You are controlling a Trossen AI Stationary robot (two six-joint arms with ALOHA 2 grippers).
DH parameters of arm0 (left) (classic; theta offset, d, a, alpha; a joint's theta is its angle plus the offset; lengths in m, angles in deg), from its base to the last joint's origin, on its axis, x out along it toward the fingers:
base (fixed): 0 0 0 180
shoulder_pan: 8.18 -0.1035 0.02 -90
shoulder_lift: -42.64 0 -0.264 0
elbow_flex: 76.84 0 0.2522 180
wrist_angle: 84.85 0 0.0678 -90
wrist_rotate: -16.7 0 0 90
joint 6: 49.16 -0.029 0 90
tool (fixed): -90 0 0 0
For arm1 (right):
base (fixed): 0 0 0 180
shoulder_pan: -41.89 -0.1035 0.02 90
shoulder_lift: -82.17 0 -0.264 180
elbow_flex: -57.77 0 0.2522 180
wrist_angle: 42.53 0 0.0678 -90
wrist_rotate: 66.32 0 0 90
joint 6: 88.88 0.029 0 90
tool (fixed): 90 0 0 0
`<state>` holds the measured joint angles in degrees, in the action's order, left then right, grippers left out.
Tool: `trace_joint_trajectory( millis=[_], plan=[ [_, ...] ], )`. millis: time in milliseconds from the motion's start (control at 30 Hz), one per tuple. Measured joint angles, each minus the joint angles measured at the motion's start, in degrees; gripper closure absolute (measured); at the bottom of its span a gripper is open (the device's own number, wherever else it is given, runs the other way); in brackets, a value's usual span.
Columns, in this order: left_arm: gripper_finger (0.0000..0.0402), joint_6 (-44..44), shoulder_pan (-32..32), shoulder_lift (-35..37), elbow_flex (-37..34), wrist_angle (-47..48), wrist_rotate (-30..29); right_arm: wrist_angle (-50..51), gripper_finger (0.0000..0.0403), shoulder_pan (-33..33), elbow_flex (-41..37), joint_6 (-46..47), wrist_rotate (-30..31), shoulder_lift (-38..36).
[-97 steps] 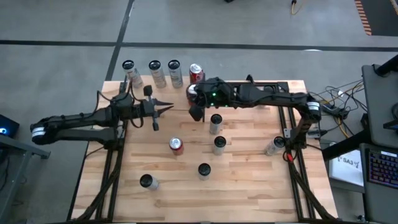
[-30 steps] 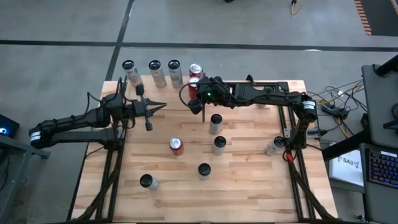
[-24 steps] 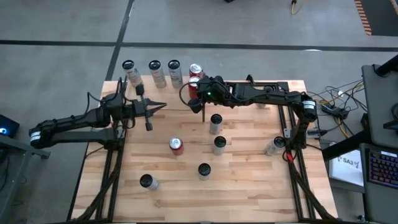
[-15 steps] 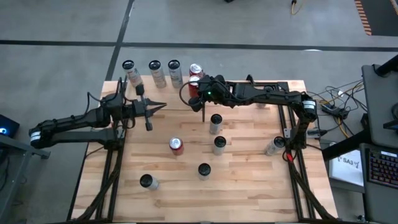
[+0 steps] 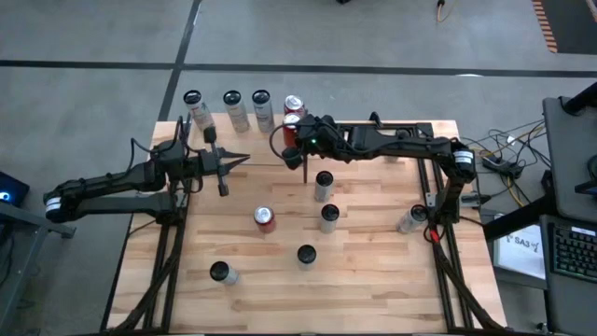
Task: Place canned beverage on shelf
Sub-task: Put the right red soda can on the shelf aligned with the other red soda can, then put the bottom white yellow soda can on the shelf aligned with the other white yellow soda can
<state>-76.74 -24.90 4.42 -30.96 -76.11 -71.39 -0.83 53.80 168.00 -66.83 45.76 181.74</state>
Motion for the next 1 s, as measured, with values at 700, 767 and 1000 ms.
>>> trace_joint_trajectory(
  millis=[700,767,1000],
  plan=[
    [0.0402,0.0,0.0,0.0,0.0,0.0,0.0,0.4,0.0394,-0.3,1.0,-0.1,0.4,-0.2],
    [0.0402,0.0,0.0,0.0,0.0,0.0,0.0,1.4,0.0394,-1.0,1.5,-0.1,0.2,-0.4],
    [0.0402,2.8,0.0,0.0,0.0,0.0,0.1,9.9,0.0394,-4.7,5.1,-0.1,0.0,-0.9]
  ],
)
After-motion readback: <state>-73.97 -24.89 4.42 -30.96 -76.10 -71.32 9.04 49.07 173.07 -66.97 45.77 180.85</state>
